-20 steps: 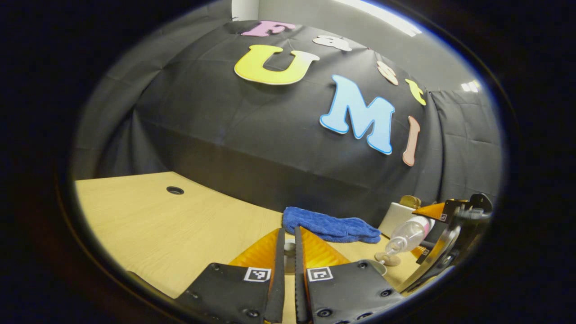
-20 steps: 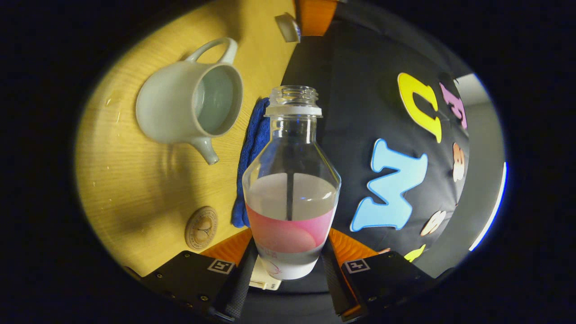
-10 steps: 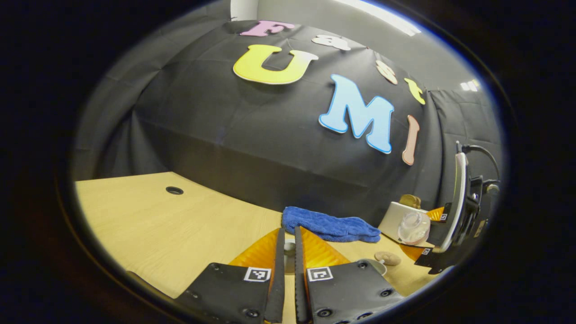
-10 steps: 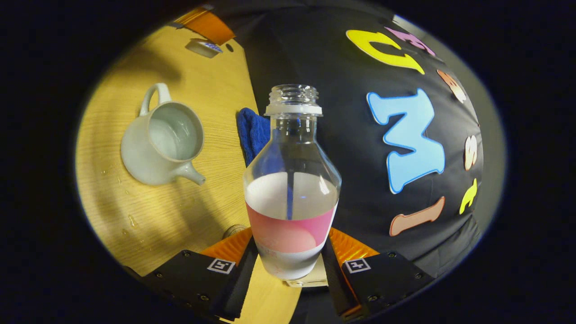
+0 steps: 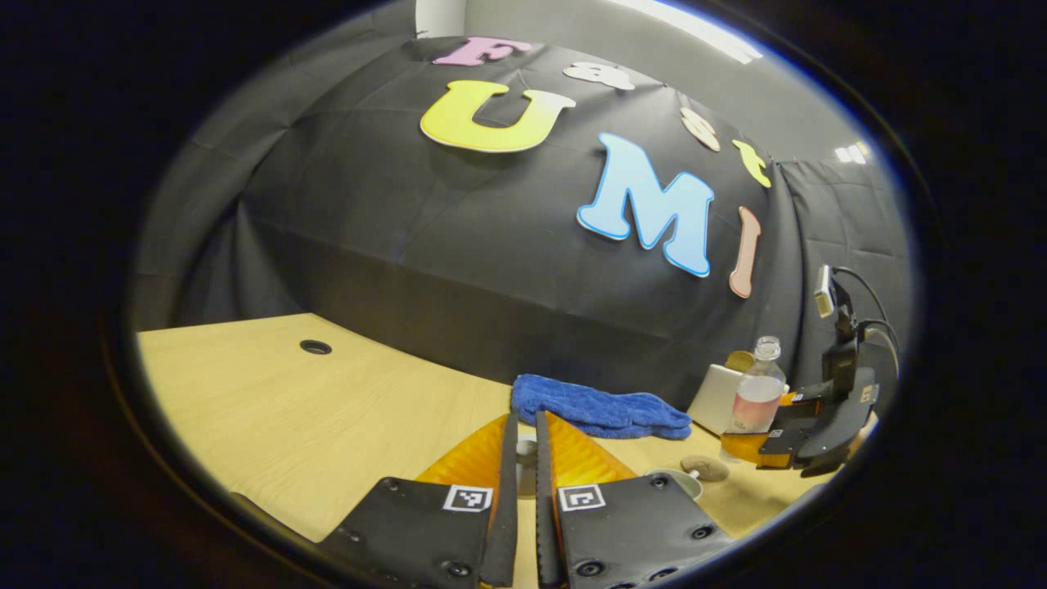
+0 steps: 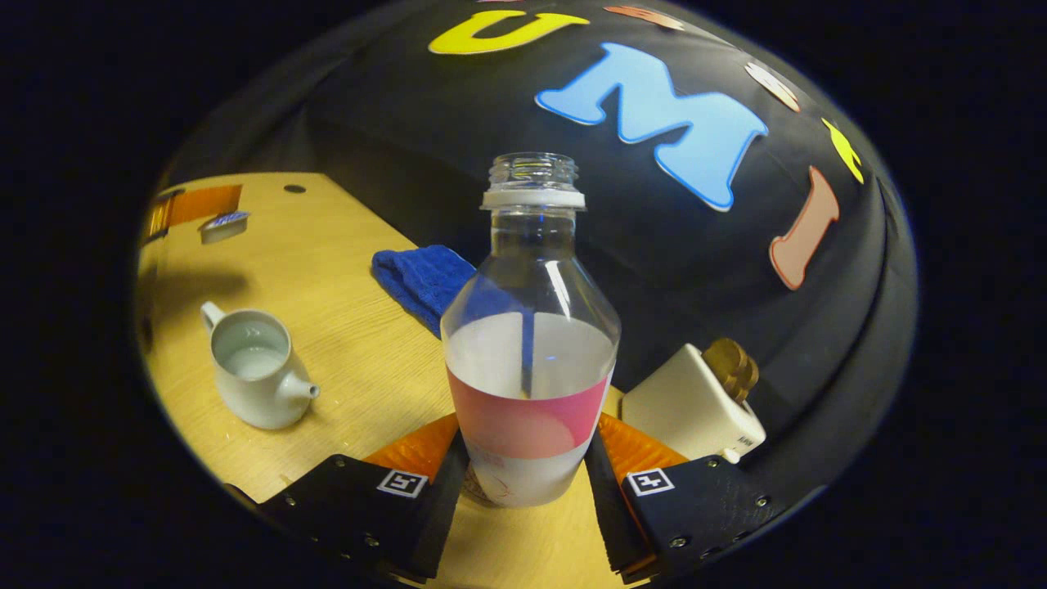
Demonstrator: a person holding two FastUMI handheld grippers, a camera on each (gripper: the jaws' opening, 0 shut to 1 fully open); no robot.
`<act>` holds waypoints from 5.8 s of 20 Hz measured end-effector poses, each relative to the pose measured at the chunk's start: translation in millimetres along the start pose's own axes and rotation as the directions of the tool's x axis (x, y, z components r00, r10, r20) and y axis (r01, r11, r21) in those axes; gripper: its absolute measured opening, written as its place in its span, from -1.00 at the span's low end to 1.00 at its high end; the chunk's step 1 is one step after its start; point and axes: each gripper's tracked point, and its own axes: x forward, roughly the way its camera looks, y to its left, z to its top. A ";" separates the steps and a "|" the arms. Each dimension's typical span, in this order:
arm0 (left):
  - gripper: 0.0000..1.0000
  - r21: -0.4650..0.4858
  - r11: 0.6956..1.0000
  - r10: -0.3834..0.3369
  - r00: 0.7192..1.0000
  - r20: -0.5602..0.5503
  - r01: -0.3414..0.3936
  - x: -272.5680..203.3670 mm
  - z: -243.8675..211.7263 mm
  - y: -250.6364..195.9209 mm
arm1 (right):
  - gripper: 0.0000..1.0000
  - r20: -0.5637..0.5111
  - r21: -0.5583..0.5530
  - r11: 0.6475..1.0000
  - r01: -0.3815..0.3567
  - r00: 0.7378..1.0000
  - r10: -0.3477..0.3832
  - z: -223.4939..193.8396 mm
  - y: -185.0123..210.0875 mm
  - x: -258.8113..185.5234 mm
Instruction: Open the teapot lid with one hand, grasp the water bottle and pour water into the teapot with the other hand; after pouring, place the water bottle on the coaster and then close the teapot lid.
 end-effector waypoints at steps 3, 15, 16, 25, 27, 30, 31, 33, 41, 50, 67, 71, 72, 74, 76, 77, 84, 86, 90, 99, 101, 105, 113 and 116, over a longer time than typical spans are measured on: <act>-0.67 0.005 1.000 -0.002 1.000 -0.001 0.002 1.3 1.0 -2.0 | 0.48 0.019 0.182 0.983 -0.038 0.999 0.035 -0.4 -5.0 8.4; -0.67 0.014 1.000 -0.007 1.000 -0.004 0.007 2.6 0.2 -3.5 | 0.48 0.012 0.369 0.927 -0.061 0.998 0.061 -11.9 -7.7 22.1; -0.67 0.014 1.000 -0.008 1.000 -0.004 0.008 2.0 -0.5 -3.8 | 0.48 0.006 0.371 0.927 -0.051 0.999 0.053 -14.3 -9.1 23.6; -0.69 0.020 1.000 -0.010 1.000 -0.005 0.010 1.3 0.4 -3.6 | 0.55 0.009 0.440 0.896 -0.062 0.998 0.065 -21.1 -8.3 25.0; -0.69 0.020 1.000 -0.010 1.000 -0.005 0.010 2.1 -0.6 -4.0 | 0.55 0.009 0.454 0.888 -0.068 0.997 0.071 -22.7 -6.9 24.4; -0.69 0.020 1.000 -0.009 1.000 -0.005 0.009 2.0 -1.3 -3.8 | 0.60 0.013 0.473 0.878 -0.073 0.997 0.076 -20.2 -9.1 20.9; -0.69 0.020 1.000 -0.009 1.000 -0.005 0.009 2.9 0.1 -4.6 | 0.97 0.009 0.473 0.879 -0.068 0.997 0.072 -21.1 -9.4 19.7; -0.69 0.019 1.000 -0.009 1.000 -0.004 0.010 3.2 0.1 -3.6 | 0.96 0.014 0.471 0.880 -0.063 0.998 0.064 -19.8 -9.3 19.9; -0.69 0.020 1.000 -0.010 1.000 -0.004 0.010 3.2 -1.1 -4.1 | 0.96 0.071 0.441 0.895 -0.059 0.997 0.031 -9.2 -12.1 -20.1; -0.67 0.098 0.995 -0.020 1.000 -0.008 0.021 1.7 -3.6 -16.1 | 0.95 0.136 0.441 0.896 -0.044 0.991 -0.018 -25.0 -1.0 -87.5; -0.69 0.136 0.987 -0.085 0.996 0.003 0.084 -9.7 6.0 -76.9 | 0.95 0.225 0.446 0.894 -0.035 0.972 -0.074 -19.5 4.4 -138.7; -0.67 0.176 0.974 -0.138 0.990 -0.018 0.139 -9.0 -2.8 -118.9 | 0.95 0.224 0.438 0.898 -0.037 0.972 -0.069 -18.9 2.8 -138.3; -0.67 0.199 0.969 -0.142 0.989 -0.029 0.145 -8.5 -8.3 -124.3 | 0.95 0.221 0.438 0.898 -0.035 0.973 -0.070 -18.3 1.7 -138.3; -0.67 0.247 0.958 -0.140 0.989 -0.053 0.149 -5.2 -18.2 -131.7 | 0.95 0.220 0.441 0.897 -0.039 0.973 -0.065 -19.2 2.0 -139.3; -0.67 0.274 0.950 -0.136 0.988 -0.068 0.150 -1.2 -24.3 -133.8 | 0.95 0.219 0.443 0.895 -0.048 0.974 -0.056 -19.6 3.8 -139.8; -0.67 0.275 0.949 -0.139 0.987 -0.078 0.155 0.7 -29.2 -135.3 | 0.95 0.222 0.444 0.894 -0.053 0.974 -0.053 -18.7 4.5 -139.3; -0.69 0.313 0.934 -0.138 0.982 -0.132 0.173 8.2 -52.6 -145.1 | 0.95 0.213 0.442 0.894 -0.071 0.977 -0.028 -19.6 8.4 -137.3; -0.67 0.339 0.926 -0.132 0.984 -0.124 0.167 8.7 -50.8 -147.1 | 0.95 0.213 0.442 0.894 -0.073 0.977 -0.026 -20.0 8.1 -137.1; -0.67 0.350 0.924 -0.121 0.986 -0.117 0.155 9.3 -51.8 -147.1 | 0.95 0.218 0.441 0.894 -0.081 0.976 -0.020 -18.4 10.2 -138.5; -0.67 0.351 0.925 -0.104 0.986 -0.132 0.144 8.9 -57.0 -143.1 | 0.95 0.208 0.440 0.895 -0.075 0.978 -0.021 -21.6 8.8 -136.3; -0.65 0.353 0.924 -0.104 0.985 -0.139 0.147 7.2 -57.9 -143.4 | 0.95 0.207 0.440 0.895 -0.074 0.978 -0.021 -21.9 9.0 -136.5; -0.47 0.343 0.928 -0.097 0.984 -0.146 0.142 4.7 -57.2 -141.1 | 0.95 0.212 0.435 0.898 -0.067 0.977 -0.030 -20.2 6.9 -138.3; -0.17 0.353 0.924 -0.118 0.987 -0.110 0.150 -34.3 -45.4 -153.7 | 0.95 0.274 0.400 0.915 -0.044 0.959 -0.074 -6.7 4.5 -158.4; 0.15 0.361 0.922 -0.120 0.989 -0.087 0.143 -54.2 -39.8 -158.8 | 0.95 0.296 0.399 0.915 -0.064 0.953 -0.062 -12.3 17.0 -178.9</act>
